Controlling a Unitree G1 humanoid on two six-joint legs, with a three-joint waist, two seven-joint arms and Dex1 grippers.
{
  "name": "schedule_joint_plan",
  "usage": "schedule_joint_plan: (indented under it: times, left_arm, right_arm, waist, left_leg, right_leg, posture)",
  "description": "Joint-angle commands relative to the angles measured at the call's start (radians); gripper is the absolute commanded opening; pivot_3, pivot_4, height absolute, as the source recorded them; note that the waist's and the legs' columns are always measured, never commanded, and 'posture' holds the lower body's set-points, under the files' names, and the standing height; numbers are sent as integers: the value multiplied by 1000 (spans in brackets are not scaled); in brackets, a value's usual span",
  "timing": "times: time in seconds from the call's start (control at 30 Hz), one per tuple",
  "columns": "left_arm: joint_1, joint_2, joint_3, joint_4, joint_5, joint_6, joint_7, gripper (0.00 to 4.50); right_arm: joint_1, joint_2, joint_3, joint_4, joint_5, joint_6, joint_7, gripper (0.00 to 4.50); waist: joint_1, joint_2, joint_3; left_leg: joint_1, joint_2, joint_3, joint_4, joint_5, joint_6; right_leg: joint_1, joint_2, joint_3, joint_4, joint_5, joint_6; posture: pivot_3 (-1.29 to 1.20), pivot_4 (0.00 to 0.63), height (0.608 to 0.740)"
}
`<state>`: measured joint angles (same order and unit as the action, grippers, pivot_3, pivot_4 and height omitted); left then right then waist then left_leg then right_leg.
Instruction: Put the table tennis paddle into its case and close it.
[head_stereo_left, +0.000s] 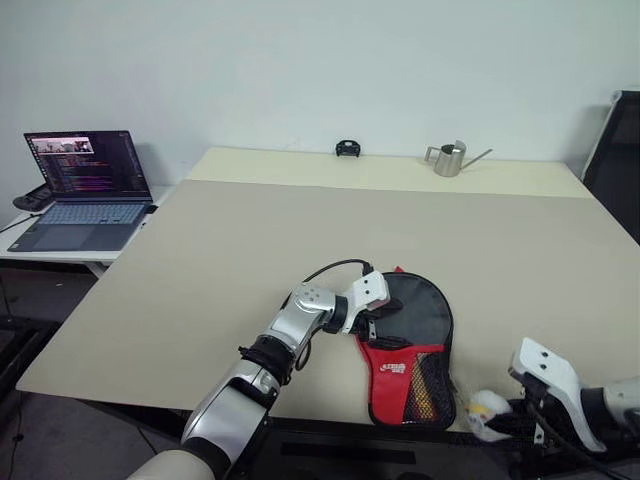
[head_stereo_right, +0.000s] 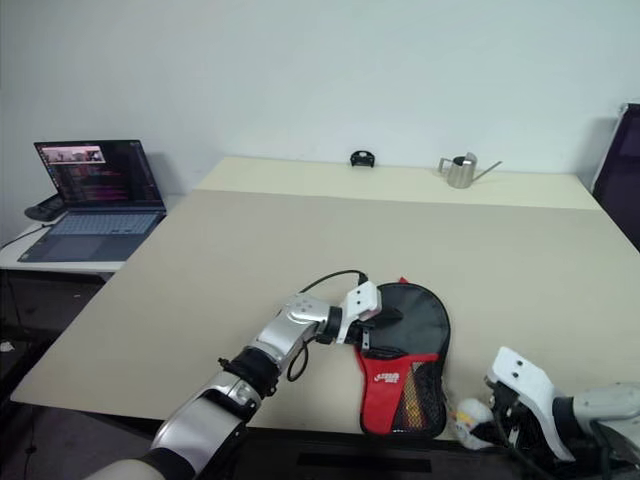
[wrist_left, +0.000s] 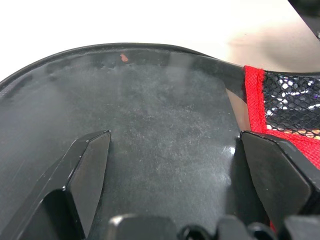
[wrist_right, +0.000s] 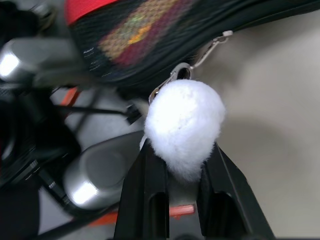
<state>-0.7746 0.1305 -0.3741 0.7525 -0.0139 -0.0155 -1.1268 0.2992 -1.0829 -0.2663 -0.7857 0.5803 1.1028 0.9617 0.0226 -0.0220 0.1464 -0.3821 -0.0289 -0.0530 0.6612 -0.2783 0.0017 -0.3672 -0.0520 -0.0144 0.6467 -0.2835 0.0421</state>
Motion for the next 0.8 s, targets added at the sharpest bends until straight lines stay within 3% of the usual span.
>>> schedule_joint_plan:
  times: [0.03, 0.5, 0.8]
  left_arm:
    - [61, 27, -75, 101, 99, 32, -7, 4500]
    - [55, 16, -83, 101, 104, 31, -5, 4500]
    - [55, 13, -86, 99, 104, 34, -4, 4500]
  right_arm:
    - [51, -32, -10, -47, 30, -38, 53, 301]
    - [170, -47, 19, -209, 126, -90, 73, 294]
    - [39, -33, 110, -220, 180, -67, 9, 294]
  waist:
    - [0, -1, -1]
    - [1, -2, -2]
    - [1, -3, -2]
  left_leg:
    - [0, 0, 0, 0, 0, 0]
    - [1, 0, 0, 0, -1, 0]
    - [2, 0, -1, 0, -1, 0]
  right_leg:
    - [0, 0, 0, 0, 0, 0]
    - [2, 0, 0, -1, -2, 4]
    - [3, 0, -1, -2, -3, 4]
  posture:
    - [0, 150, 740]
    - [0, 150, 740]
    - [0, 150, 740]
